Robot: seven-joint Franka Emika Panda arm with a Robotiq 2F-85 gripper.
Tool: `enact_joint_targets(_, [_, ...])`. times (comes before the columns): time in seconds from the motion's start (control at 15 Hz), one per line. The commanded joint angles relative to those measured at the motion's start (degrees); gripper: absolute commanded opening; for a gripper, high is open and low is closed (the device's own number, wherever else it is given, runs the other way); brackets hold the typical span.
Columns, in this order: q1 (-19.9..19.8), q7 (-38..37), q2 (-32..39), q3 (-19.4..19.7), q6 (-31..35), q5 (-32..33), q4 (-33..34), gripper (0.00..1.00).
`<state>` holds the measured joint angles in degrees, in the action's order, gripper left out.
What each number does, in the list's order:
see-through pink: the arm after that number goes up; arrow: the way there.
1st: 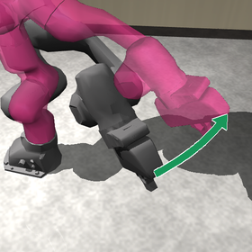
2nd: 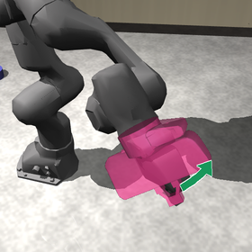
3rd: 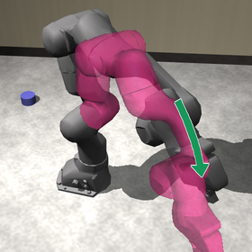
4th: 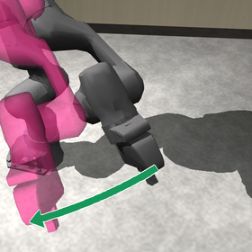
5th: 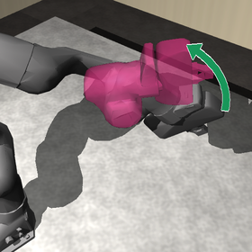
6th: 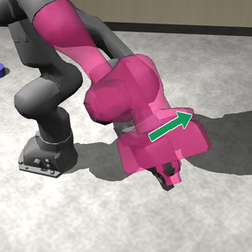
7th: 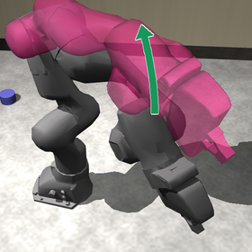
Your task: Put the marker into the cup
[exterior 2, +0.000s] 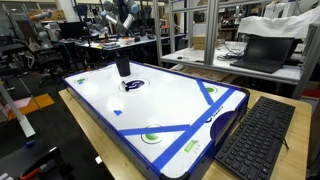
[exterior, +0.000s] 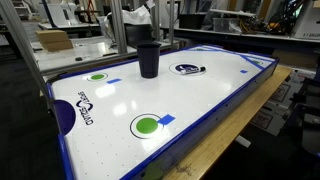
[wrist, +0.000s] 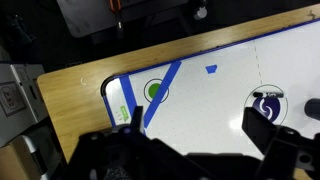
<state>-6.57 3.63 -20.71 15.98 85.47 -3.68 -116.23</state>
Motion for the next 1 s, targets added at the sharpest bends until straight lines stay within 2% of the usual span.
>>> enact_joint_targets(0.0, [-0.61, 1.75, 1.59, -2.07, -0.07, 0.04, 1.28, 1.00])
enact_joint_targets(0.47, [4.20, 10.63, 8.81, -8.59, -0.41, 4.51, 5.85, 1.00])
enact_joint_targets(0.73, [6.67, 16.89, 12.95, -11.99, 2.09, 9.35, 8.86, 1.00])
enact_joint_targets(0.93, [8.15, 21.86, 14.11, -13.95, 6.66, 11.91, 9.59, 1.00])
